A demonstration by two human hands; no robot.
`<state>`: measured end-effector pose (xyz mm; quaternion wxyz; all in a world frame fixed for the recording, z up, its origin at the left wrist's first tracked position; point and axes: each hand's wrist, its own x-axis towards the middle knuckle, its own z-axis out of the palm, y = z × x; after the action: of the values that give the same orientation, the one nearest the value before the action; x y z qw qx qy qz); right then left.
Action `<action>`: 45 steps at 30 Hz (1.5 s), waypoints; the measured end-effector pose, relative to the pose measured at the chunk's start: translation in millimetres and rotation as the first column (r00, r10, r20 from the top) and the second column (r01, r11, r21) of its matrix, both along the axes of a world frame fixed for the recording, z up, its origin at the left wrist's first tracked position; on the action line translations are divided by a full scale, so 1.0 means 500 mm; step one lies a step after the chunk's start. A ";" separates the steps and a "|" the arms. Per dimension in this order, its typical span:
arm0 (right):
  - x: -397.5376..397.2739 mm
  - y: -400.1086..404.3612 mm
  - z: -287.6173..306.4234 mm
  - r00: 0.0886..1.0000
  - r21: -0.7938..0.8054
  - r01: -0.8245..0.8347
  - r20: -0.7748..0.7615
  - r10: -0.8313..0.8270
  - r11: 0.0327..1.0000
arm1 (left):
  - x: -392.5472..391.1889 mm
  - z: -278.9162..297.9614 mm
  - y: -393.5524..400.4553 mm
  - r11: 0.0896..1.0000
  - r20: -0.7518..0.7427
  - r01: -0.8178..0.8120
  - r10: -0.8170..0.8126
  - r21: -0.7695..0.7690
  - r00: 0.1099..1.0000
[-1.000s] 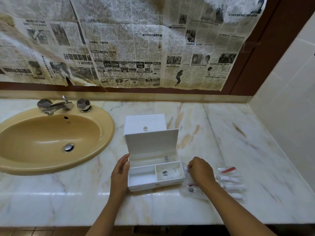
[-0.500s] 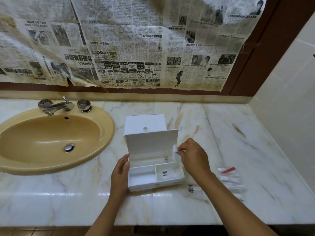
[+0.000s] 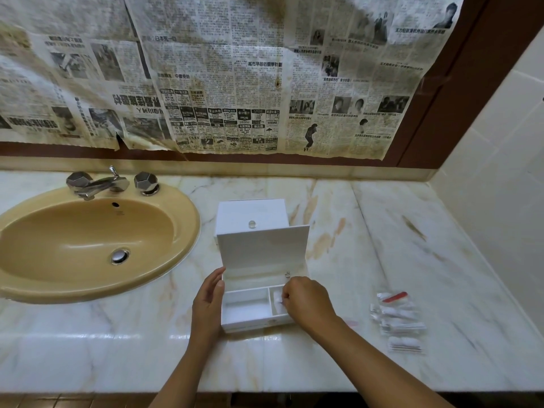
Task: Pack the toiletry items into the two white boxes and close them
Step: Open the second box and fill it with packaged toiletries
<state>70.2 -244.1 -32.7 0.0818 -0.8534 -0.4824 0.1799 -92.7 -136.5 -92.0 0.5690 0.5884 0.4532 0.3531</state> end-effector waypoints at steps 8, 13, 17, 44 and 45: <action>-0.008 0.008 0.039 0.998 -0.171 -0.060 -0.018 0.058 0.984 | 0.001 -0.003 0.001 1.000 -0.012 -0.004 0.004 0.008 1.000; -0.019 0.006 0.068 0.996 -0.164 -0.083 -0.037 0.078 0.983 | 0.001 -0.001 0.001 1.000 -0.027 -0.002 0.002 0.015 1.000; -0.021 0.004 0.054 0.992 -0.231 -0.060 -0.126 0.031 0.971 | 0.001 -0.002 0.003 1.000 -0.052 -0.001 0.002 0.028 0.999; 0.125 -0.066 0.052 0.975 -0.120 0.217 -0.017 -0.221 0.969 | -0.004 -0.005 0.008 1.000 0.012 0.008 -0.008 -0.005 1.000; 0.124 -0.069 0.049 0.979 -0.169 0.198 -0.015 -0.204 0.965 | -0.004 -0.004 0.008 1.000 0.018 0.007 -0.007 -0.002 1.000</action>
<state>132.3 -278.8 -8.3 0.0357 -0.8987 -0.3753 0.2241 -94.6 -132.6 -94.2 0.5747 0.5864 0.4463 0.3559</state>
